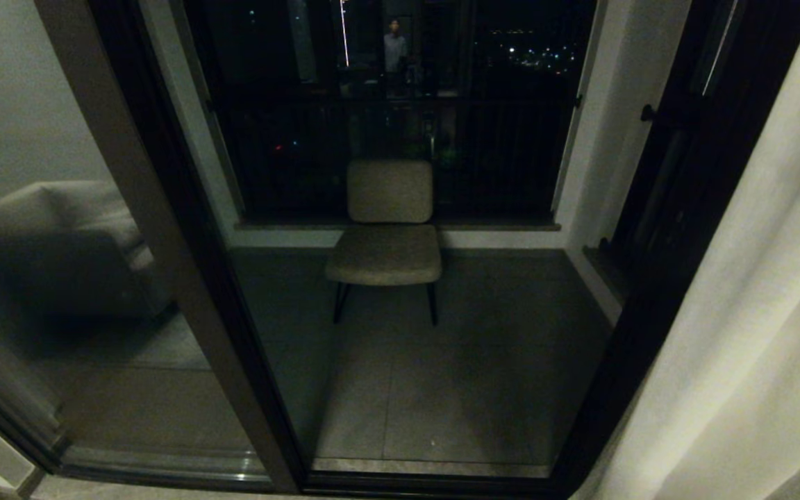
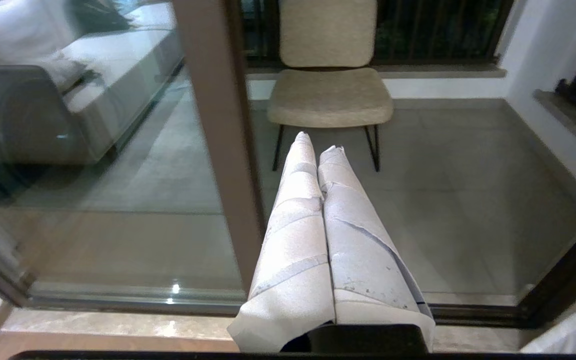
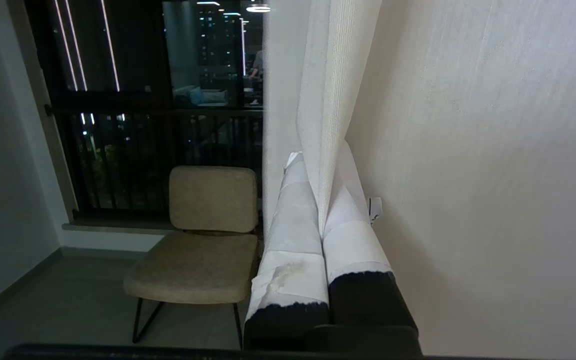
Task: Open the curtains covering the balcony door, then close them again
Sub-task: Close the inner curtains on both sides
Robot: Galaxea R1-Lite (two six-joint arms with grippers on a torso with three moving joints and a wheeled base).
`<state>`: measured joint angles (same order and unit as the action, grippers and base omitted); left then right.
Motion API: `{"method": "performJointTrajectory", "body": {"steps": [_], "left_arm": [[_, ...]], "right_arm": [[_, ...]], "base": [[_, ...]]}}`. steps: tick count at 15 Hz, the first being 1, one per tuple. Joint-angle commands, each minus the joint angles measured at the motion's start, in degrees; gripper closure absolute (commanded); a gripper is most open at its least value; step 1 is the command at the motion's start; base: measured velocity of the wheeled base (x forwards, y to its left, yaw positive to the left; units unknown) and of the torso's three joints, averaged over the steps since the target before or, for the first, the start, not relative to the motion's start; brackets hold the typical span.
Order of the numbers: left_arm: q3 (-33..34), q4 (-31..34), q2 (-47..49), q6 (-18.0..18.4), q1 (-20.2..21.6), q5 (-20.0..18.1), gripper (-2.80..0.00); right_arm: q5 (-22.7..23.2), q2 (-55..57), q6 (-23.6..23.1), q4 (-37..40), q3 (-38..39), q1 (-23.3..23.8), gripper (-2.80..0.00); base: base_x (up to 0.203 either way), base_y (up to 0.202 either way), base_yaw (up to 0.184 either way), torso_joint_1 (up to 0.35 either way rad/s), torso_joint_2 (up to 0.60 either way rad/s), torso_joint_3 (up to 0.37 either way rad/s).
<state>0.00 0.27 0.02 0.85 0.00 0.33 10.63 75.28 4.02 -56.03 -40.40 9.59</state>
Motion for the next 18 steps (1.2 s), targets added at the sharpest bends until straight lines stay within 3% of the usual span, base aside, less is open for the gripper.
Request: {"method": "performJointTrajectory", "body": {"steps": [1,11,18], "left_arm": [[0.0,0.0,0.0,0.0,0.0,0.0,0.0],[0.0,0.0,0.0,0.0,0.0,0.0,0.0],[0.0,0.0,0.0,-0.1,0.0,0.0,0.0]], "right_arm": [[0.1,-0.1,0.0,-0.4,0.1,0.0,0.0],[0.0,7.1,-0.1,-1.7,-3.5,-0.5,0.0],[-0.2,8.4,-0.4,-1.6,-5.7,-4.2,0.0]], "base": [[0.0,0.194,0.0,0.001,0.01,0.007],[0.0,0.194,0.001,0.003,0.0,0.002],[0.0,0.186,0.0,0.004,0.0,0.001]]}}
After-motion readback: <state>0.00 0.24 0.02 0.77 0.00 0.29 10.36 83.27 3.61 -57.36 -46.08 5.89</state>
